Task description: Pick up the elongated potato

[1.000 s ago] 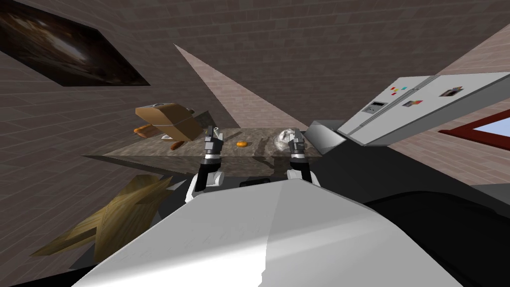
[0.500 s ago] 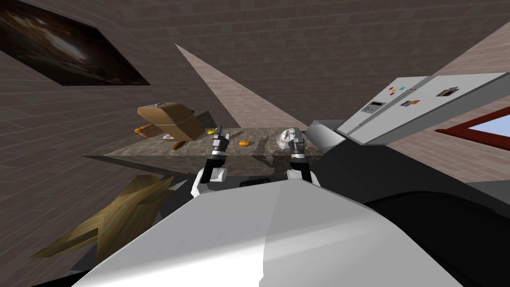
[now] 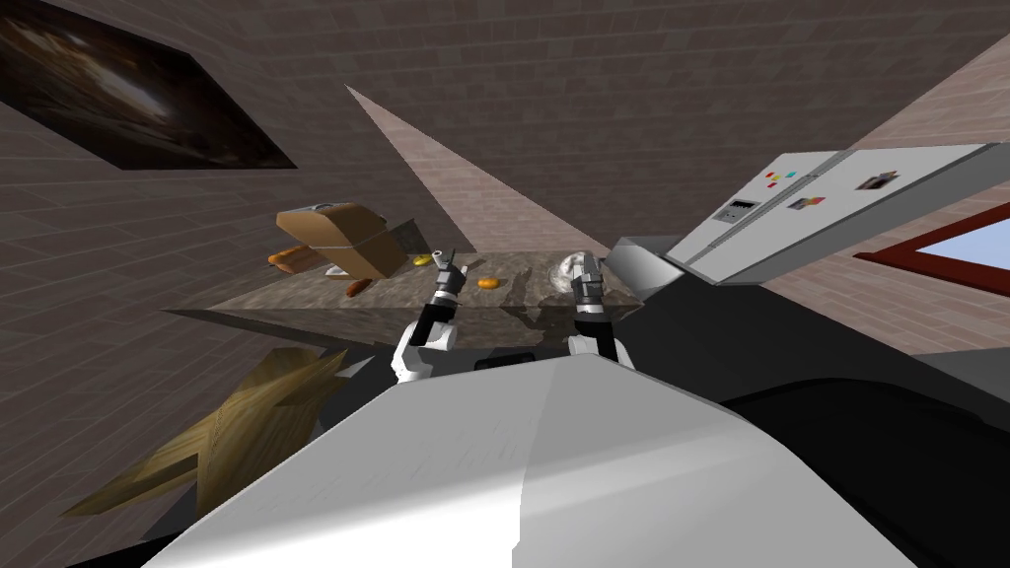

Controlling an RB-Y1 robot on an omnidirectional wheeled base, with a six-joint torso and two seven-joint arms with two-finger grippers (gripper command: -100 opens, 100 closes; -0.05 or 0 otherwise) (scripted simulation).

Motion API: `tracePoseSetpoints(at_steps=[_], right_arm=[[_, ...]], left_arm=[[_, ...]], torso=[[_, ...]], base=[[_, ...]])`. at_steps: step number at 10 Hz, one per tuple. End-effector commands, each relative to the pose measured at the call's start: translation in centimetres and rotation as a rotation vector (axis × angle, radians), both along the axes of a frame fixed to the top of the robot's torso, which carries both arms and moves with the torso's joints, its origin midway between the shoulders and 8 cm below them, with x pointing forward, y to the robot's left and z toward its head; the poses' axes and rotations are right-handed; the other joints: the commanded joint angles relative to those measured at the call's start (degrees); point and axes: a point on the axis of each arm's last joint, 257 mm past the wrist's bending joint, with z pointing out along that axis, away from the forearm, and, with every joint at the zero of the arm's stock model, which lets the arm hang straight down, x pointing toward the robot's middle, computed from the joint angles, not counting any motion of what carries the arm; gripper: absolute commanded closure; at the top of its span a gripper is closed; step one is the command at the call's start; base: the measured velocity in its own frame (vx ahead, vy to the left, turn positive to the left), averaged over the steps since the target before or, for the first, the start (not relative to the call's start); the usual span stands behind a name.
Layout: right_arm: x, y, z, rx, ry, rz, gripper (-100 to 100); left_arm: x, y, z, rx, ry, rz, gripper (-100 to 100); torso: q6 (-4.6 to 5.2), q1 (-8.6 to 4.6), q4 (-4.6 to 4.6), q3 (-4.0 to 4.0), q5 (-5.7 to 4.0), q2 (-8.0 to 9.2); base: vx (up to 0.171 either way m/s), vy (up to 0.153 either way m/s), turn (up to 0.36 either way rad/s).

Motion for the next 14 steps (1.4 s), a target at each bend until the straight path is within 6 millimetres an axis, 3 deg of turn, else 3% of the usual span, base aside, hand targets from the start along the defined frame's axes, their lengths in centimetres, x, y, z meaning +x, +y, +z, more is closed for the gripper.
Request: tracePoseSetpoints(at_steps=[1, 4, 5, 8, 9, 10, 11, 14], right_arm=[[0.0, 0.0, 0.0, 0.000, 0.000, 0.000, 0], [0.0, 0.0, 0.0, 0.000, 0.000, 0.000, 0], [0.0, 0.0, 0.0, 0.000, 0.000, 0.000, 0], [0.0, 0.0, 0.0, 0.000, 0.000, 0.000, 0], [0.0, 0.0, 0.0, 0.000, 0.000, 0.000, 0], [0.0, 0.0, 0.0, 0.000, 0.000, 0.000, 0], [0.0, 0.0, 0.0, 0.000, 0.000, 0.000, 0], [0.0, 0.0, 0.0, 0.000, 0.000, 0.000, 0]], left_arm=[[0.7, -0.5, -1.1, -0.005, 0.052, -0.013, -100], [2.6, -3.4, -3.1, -0.035, 0.154, -0.077, -100], [2.8, -3.4, -3.6, -0.029, 0.176, -0.072, -100], [4.4, -6.1, -5.7, -0.049, 0.282, -0.123, -100], [4.5, -6.0, -6.2, -0.043, 0.303, -0.116, -100], [5.2, -7.3, -6.7, -0.054, 0.336, -0.141, -100], [5.3, -7.2, -7.4, -0.047, 0.361, -0.133, -100], [6.7, -9.3, -9.4, -0.052, 0.464, -0.155, -100]], torso=[[0.00, 0.00, 0.00, 0.00, 0.00, 0.00], [-0.02, 0.03, -0.02, -0.05, 0.01, -0.09], [-0.01, 0.05, -0.02, -0.06, 0.01, -0.10], [-0.02, -0.02, -0.01, -0.02, 0.00, -0.04], [0.00, -0.03, -0.02, -0.04, 0.00, -0.07], [-0.03, -0.03, -0.02, -0.05, 0.00, -0.08], [-0.01, -0.01, -0.02, -0.04, 0.00, -0.08], [-0.03, -0.03, -0.02, -0.04, 0.00, -0.07]], base=[[-0.014, 0.066, -0.018], [0.003, 0.085, -0.031], [-0.009, 0.069, -0.019], [-0.012, 0.070, -0.037], [0.001, 0.064, -0.029], [-0.005, 0.073, -0.054], [-0.007, 0.063, -0.036], [-0.006, 0.071, -0.050]])
